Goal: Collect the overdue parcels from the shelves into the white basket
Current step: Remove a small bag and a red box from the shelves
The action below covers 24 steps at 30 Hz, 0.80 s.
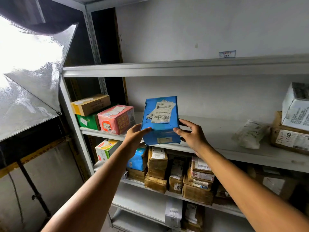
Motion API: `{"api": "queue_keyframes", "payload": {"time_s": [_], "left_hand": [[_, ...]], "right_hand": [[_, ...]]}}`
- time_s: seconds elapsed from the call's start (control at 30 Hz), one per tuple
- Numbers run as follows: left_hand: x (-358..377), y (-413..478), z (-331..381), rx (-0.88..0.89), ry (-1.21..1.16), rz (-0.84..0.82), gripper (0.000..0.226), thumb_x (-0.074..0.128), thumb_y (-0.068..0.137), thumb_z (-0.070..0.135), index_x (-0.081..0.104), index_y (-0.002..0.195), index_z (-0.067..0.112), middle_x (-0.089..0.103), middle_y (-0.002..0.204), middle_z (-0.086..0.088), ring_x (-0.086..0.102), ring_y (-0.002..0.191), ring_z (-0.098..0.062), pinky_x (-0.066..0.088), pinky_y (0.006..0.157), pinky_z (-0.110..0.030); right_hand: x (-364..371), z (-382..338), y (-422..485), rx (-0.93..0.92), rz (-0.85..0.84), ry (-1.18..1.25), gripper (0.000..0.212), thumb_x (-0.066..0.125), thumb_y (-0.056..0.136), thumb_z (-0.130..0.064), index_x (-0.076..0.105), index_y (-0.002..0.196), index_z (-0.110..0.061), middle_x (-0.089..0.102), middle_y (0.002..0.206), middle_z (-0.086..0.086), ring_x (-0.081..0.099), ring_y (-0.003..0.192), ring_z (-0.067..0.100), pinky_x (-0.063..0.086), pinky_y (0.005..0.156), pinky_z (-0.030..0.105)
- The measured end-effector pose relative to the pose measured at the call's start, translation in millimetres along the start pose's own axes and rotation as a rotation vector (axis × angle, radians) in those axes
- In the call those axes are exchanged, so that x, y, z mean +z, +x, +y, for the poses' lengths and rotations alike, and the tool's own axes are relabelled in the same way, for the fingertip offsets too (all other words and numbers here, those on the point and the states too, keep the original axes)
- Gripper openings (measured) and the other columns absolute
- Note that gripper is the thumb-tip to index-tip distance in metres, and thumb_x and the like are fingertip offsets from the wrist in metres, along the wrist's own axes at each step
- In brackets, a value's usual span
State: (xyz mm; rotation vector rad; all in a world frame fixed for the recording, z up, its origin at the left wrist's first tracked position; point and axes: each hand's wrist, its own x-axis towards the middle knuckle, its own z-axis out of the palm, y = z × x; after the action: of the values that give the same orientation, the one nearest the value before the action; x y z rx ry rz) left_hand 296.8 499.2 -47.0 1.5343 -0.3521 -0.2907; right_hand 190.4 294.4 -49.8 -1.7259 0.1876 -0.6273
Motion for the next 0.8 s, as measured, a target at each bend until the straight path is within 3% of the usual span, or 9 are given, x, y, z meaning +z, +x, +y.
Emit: {"api": "queue_keyframes", "payload": {"time_s": [0.1, 0.23, 0.37, 0.57, 0.8], "left_hand": [[-8, 4, -5, -0.029, -0.093, -0.022, 0.035, 0.075, 0.087, 0.019, 0.064, 0.121, 0.017, 0.07, 0.117, -0.01, 0.066, 0.111, -0.028, 0.054, 0.094, -0.056], [-20, 9, -12, -0.07, -0.155, -0.041, 0.038, 0.076, 0.084, 0.016, 0.066, 0.121, 0.017, 0.07, 0.117, -0.013, 0.065, 0.115, -0.032, 0.052, 0.096, -0.057], [-29, 12, -16, -0.08, -0.168, -0.075, 0.041, 0.077, 0.083, 0.018, 0.065, 0.123, 0.016, 0.069, 0.122, -0.015, 0.063, 0.118, -0.033, 0.055, 0.093, -0.051], [-37, 11, -18, -0.087, -0.181, -0.089, 0.054, 0.083, 0.073, 0.022, 0.065, 0.124, 0.019, 0.068, 0.124, -0.015, 0.063, 0.118, -0.034, 0.053, 0.096, -0.054], [-27, 8, -9, -0.025, -0.103, -0.103, 0.05, 0.082, 0.079, 0.026, 0.064, 0.125, 0.022, 0.07, 0.121, -0.007, 0.063, 0.119, -0.025, 0.053, 0.097, -0.053]], "right_hand": [[8, -2, 2, -0.025, 0.013, -0.078, 0.06, 0.076, 0.084, -0.03, 0.052, 0.139, -0.024, 0.051, 0.143, 0.004, 0.059, 0.118, 0.019, 0.057, 0.092, 0.041], [18, 0, 3, -0.039, 0.029, -0.137, 0.062, 0.077, 0.082, -0.032, 0.053, 0.138, -0.023, 0.05, 0.145, 0.006, 0.052, 0.128, 0.022, 0.053, 0.098, 0.046], [25, 2, 2, -0.055, 0.029, -0.145, 0.062, 0.078, 0.082, -0.032, 0.053, 0.138, -0.022, 0.051, 0.144, 0.006, 0.053, 0.127, 0.022, 0.054, 0.095, 0.046], [29, 3, 1, -0.051, 0.025, -0.141, 0.061, 0.077, 0.082, -0.031, 0.053, 0.138, -0.023, 0.051, 0.143, 0.006, 0.055, 0.125, 0.022, 0.056, 0.092, 0.046], [15, -2, 1, -0.025, 0.023, -0.084, 0.059, 0.076, 0.084, -0.027, 0.054, 0.138, -0.022, 0.052, 0.143, 0.006, 0.055, 0.123, 0.023, 0.057, 0.09, 0.045]]}}
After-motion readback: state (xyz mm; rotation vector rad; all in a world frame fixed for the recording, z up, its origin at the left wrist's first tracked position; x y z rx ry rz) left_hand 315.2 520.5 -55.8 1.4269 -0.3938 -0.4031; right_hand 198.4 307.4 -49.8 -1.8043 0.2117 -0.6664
